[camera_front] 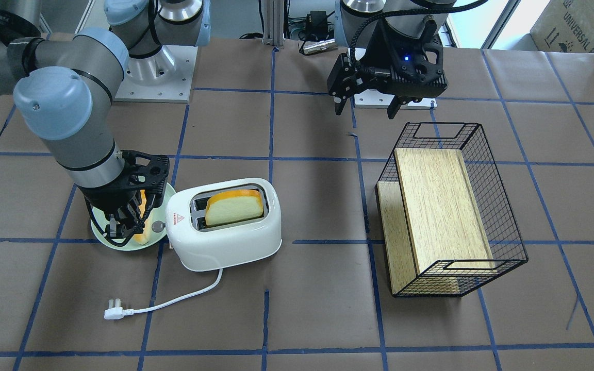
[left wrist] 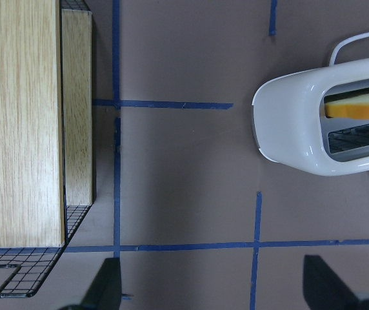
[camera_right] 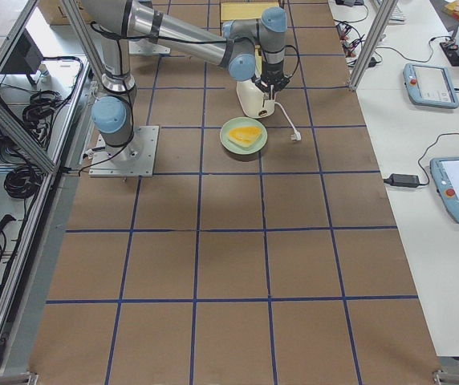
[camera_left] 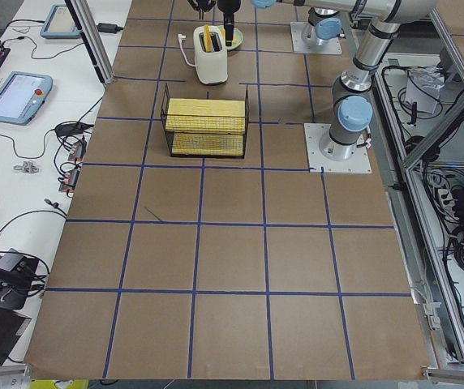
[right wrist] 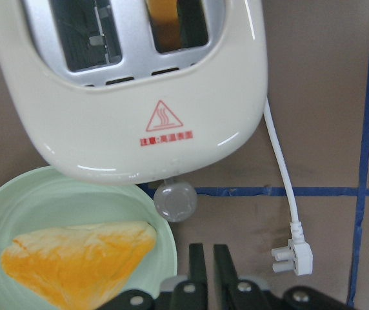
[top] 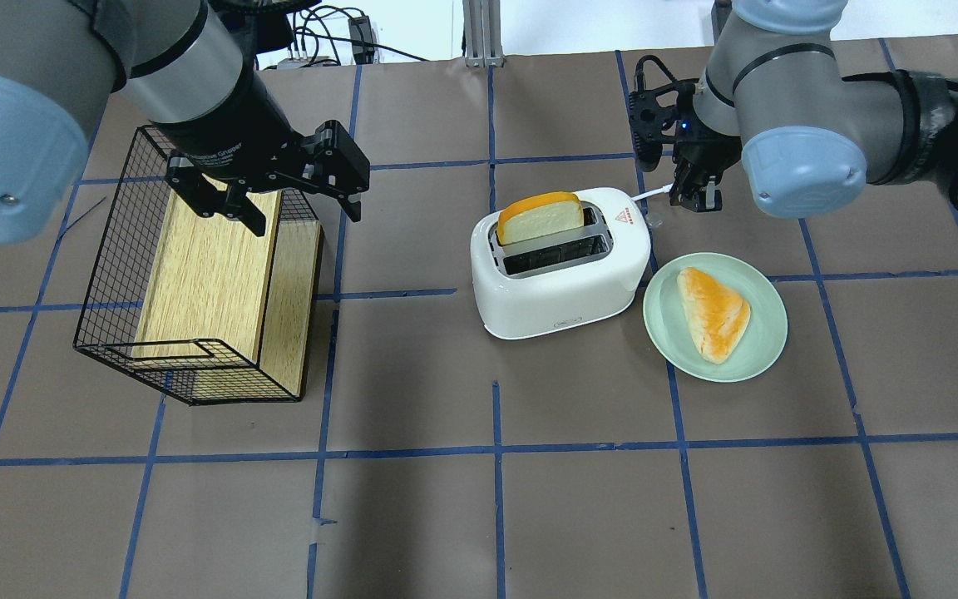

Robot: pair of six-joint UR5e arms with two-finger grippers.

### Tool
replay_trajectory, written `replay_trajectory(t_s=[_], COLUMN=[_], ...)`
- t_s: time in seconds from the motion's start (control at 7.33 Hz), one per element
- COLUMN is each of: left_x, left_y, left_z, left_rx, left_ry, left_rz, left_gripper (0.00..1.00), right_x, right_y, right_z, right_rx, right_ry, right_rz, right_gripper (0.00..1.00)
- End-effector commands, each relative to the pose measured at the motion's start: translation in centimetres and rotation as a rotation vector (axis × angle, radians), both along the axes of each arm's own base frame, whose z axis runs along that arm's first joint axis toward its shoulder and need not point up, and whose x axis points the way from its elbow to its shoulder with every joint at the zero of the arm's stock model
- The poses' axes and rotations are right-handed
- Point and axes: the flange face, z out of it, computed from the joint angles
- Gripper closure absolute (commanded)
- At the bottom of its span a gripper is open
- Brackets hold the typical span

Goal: Press toaster with right arm
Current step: 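Lower the right gripper toward the toaster's lever end, then press the toaster lever down with the right gripper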

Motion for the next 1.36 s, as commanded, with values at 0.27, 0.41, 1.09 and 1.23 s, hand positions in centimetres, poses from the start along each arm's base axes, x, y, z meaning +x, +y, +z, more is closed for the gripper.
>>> replay_trajectory(t_s=[0.27, 0.41, 1.09, 1.23], left_x=[0.0, 0.0, 0.0, 0.0], left_y=[0.0, 0.0, 0.0, 0.0], left_z=[0.0, 0.0, 0.0, 0.1], left_rx=[0.000, 0.000, 0.000, -0.001], left_ry=[0.000, 0.000, 0.000, 0.000], left_rz=[0.000, 0.000, 0.000, 0.000], left_gripper=[0.00, 0.00, 0.00, 0.00], right_x=[2.5, 2.6, 2.5, 2.5], right_y=[0.6, 0.5, 0.0, -0.2], right_z=[-2.2, -2.8, -4.9, -5.7], right_rx=[0.000, 0.011, 0.047, 0.060], right_ry=[0.005, -0.001, -0.003, -0.003], right_rz=[0.017, 0.017, 0.015, 0.015], right_gripper=[0.81, 0.81, 0.81, 0.81])
